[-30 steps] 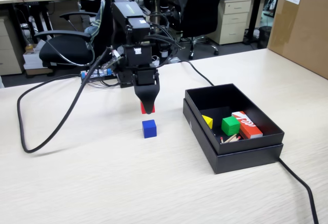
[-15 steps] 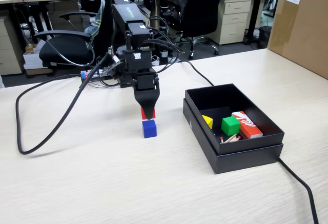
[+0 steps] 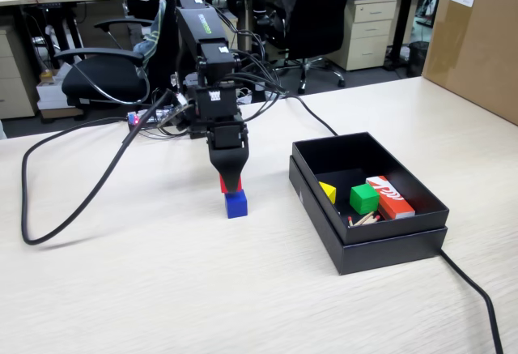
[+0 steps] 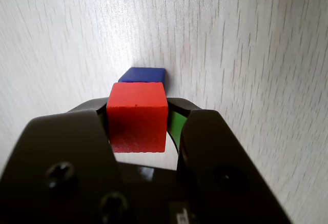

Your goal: Put the red cube on top of the blue cube

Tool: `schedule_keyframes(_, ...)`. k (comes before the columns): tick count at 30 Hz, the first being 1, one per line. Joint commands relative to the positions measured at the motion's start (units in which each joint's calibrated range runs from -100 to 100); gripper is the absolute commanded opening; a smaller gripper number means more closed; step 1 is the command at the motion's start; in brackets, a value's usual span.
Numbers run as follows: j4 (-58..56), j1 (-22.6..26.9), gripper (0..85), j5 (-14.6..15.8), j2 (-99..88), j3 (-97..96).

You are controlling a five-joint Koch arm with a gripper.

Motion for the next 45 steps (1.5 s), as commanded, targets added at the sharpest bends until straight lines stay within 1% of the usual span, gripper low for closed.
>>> schedule_keyframes(1, 1.6, 0.0, 0.9, 0.0, -0.4, 3.0)
schedule_keyframes(16, 2.9, -0.2, 1.2, 0.0, 1.0, 2.7)
schedule_keyframes(18, 2.9, 0.0, 13.3, -0.1, 1.2, 1.5)
schedule_keyframes(23, 2.9, 0.1, 14.1, -0.1, 1.2, -0.1)
schedule_keyframes(24, 2.9, 0.3, 19.1, -0.1, 1.2, -0.4)
schedule_keyframes(26, 2.9, 0.4, 22.3, 0.0, 1.2, -0.7)
schedule_keyframes(34, 2.9, 0.6, 22.3, 0.1, 0.7, -0.3)
schedule_keyframes(39, 2.9, 0.6, 40.2, 0.1, 0.4, -0.1)
schedule_keyframes(42, 2.9, 0.5, 46.7, 0.0, 0.2, -0.1)
schedule_keyframes(45, 2.9, 0.5, 48.0, 0.0, -0.4, -0.1)
